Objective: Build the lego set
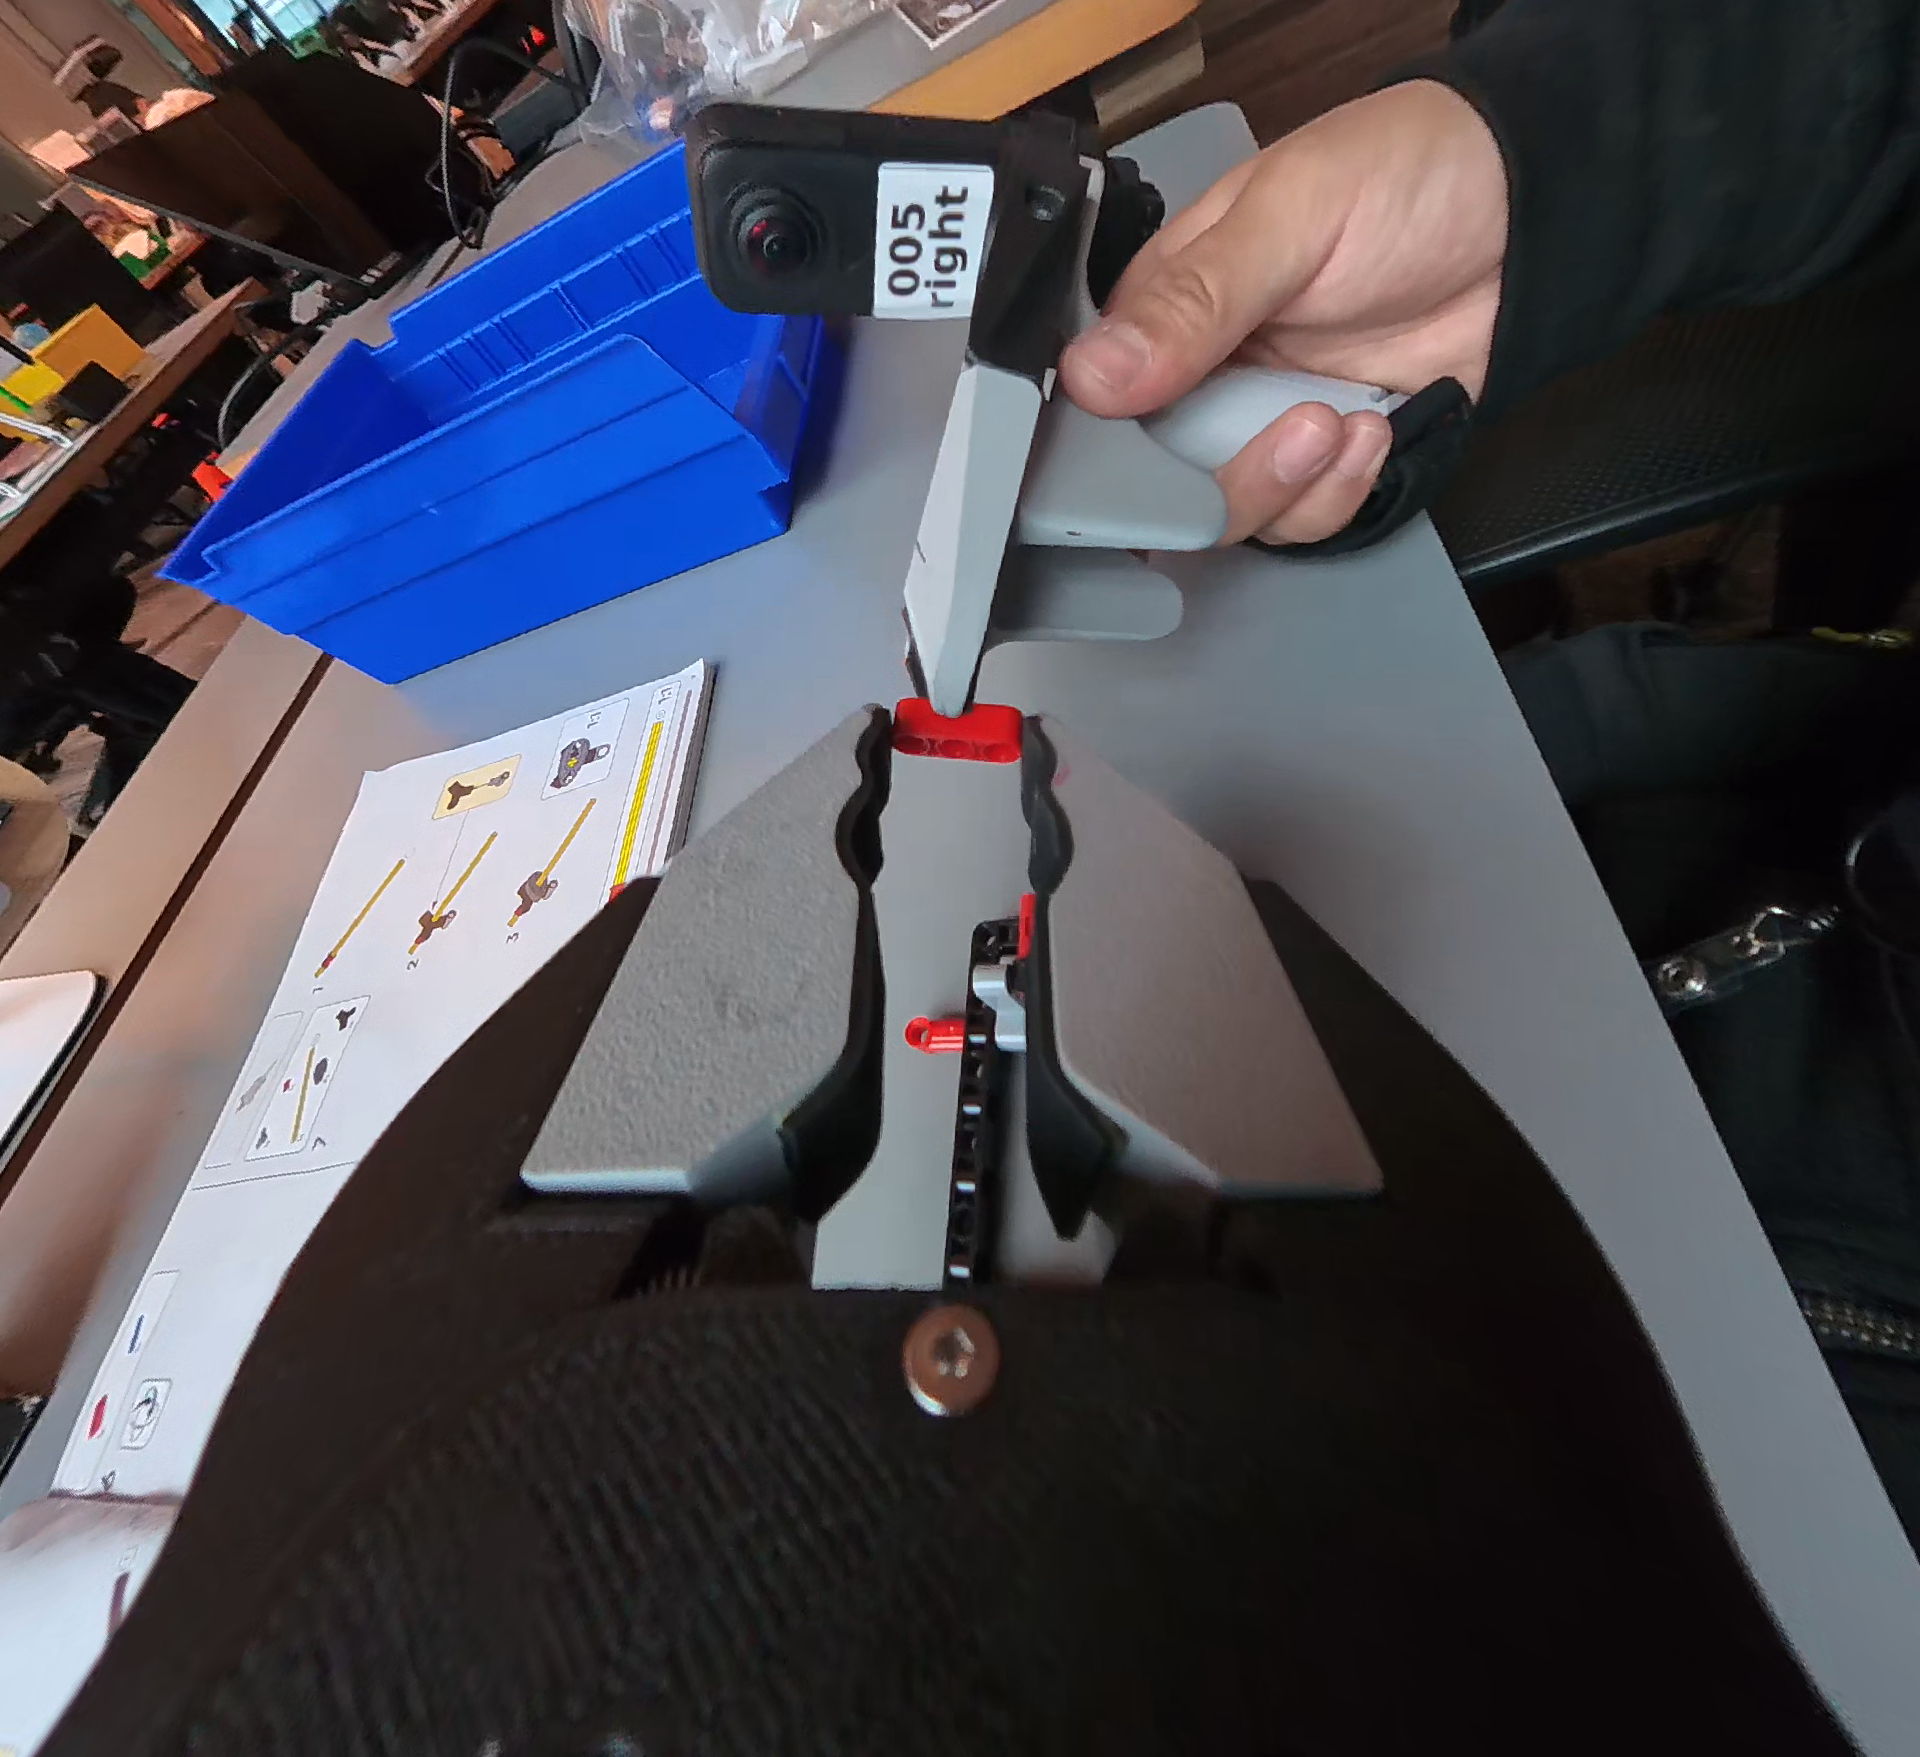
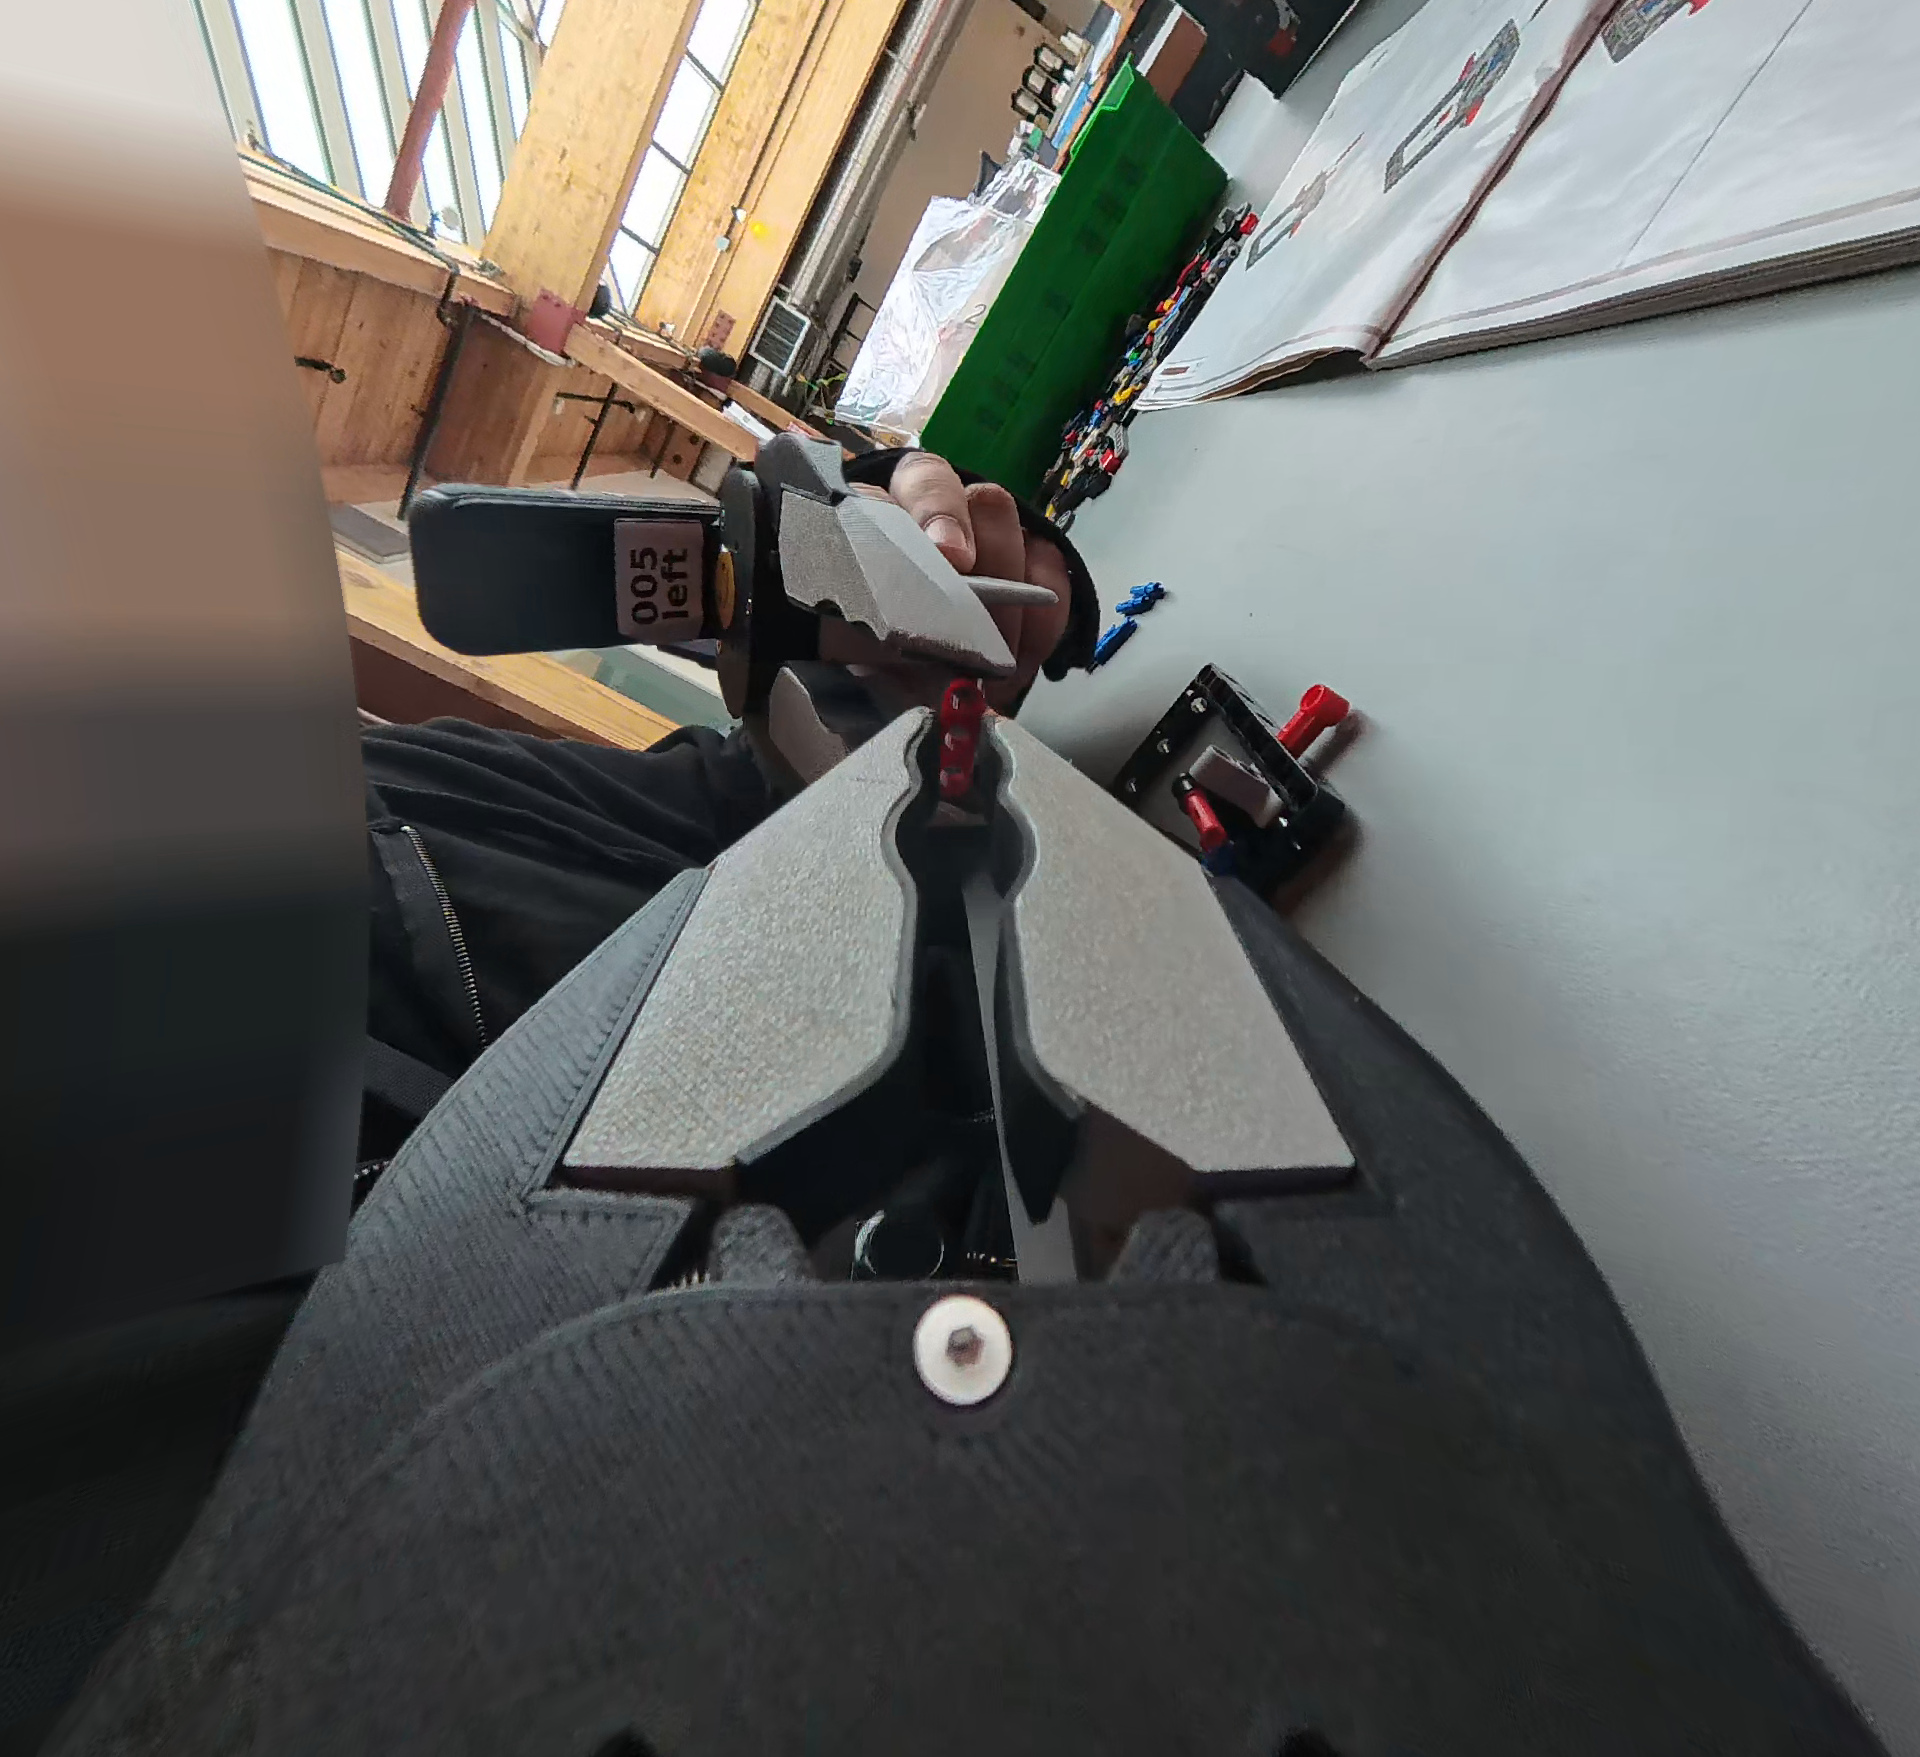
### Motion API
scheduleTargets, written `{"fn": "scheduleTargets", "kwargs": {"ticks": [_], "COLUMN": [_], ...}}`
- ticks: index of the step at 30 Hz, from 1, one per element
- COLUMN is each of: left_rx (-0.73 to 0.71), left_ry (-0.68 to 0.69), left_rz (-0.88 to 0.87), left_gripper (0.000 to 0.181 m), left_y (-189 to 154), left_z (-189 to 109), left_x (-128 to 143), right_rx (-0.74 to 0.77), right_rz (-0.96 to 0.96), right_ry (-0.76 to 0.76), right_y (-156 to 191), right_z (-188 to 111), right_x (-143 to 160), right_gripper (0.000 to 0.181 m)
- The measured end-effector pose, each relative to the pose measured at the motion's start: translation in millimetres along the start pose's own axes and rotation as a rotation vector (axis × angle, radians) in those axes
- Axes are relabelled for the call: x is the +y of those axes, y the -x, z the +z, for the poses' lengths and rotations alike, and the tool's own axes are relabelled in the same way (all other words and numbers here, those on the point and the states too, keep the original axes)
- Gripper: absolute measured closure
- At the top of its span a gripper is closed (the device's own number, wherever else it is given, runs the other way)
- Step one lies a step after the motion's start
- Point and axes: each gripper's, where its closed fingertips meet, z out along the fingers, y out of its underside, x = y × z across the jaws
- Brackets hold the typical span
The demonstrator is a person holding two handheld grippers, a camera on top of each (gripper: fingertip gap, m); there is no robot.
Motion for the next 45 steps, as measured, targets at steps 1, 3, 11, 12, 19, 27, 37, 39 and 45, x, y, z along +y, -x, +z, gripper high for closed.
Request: {"fn": "scheduleTargets", "kwargs": {"ticks": [1, 3, 11, 12, 19, 27, 37, 39, 45], "left_rx": [0.004, 0.009, 0.016, 0.021, 0.032, 0.041, 0.039, 0.026, 0.127], "left_ry": [0.016, 0.047, 0.097, 0.101, 0.191, 0.229, 0.262, 0.251, 0.303], "left_rz": [0.001, 0.008, 0.002, -0.005, 0.0, -0.026, -0.053, -0.068, -0.191], "left_gripper": [0.159, 0.159, 0.158, 0.158, 0.159, 0.159, 0.158, 0.151, 0.143], "left_y": [-0.6, -1.7, -3.8, -4.2, -4.6, -7.2, -7.3, -5.4, -14.2], "left_z": [0.5, 1.8, 4.6, 4.6, 5.4, 6.7, 6.4, 4.0, -6.2], "left_x": [1.8, 5.5, 10.8, 11.1, 16.8, 19.9, 19.9, 20.6, 44.3], "right_rx": [0.005, 0.02, 0.02, 0.014, 0.041, 0.035, 0.035, 0.037, 0.12], "right_rz": [0.001, -0.002, 0.015, 0.021, 0.02, 0.058, 0.057, 0.063, 0.168], "right_ry": [0.003, 0.01, 0.014, 0.016, 0.034, 0.046, 0.05, 0.05, 0.093], "right_y": [-1.3, -4.6, -10.2, -10.4, -15.0, -17.5, -17.5, -17.9, -35.0], "right_z": [0.0, 0.2, -0.5, -0.5, 0.1, -0.6, -0.8, -1.7, -6.8], "right_x": [0.8, 2.6, 5.6, 6.2, 7.6, 10.3, 10.3, 10.7, 18.7], "right_gripper": [0.177, 0.177, 0.177, 0.177, 0.178, 0.177, 0.177, 0.177, 0.177]}}
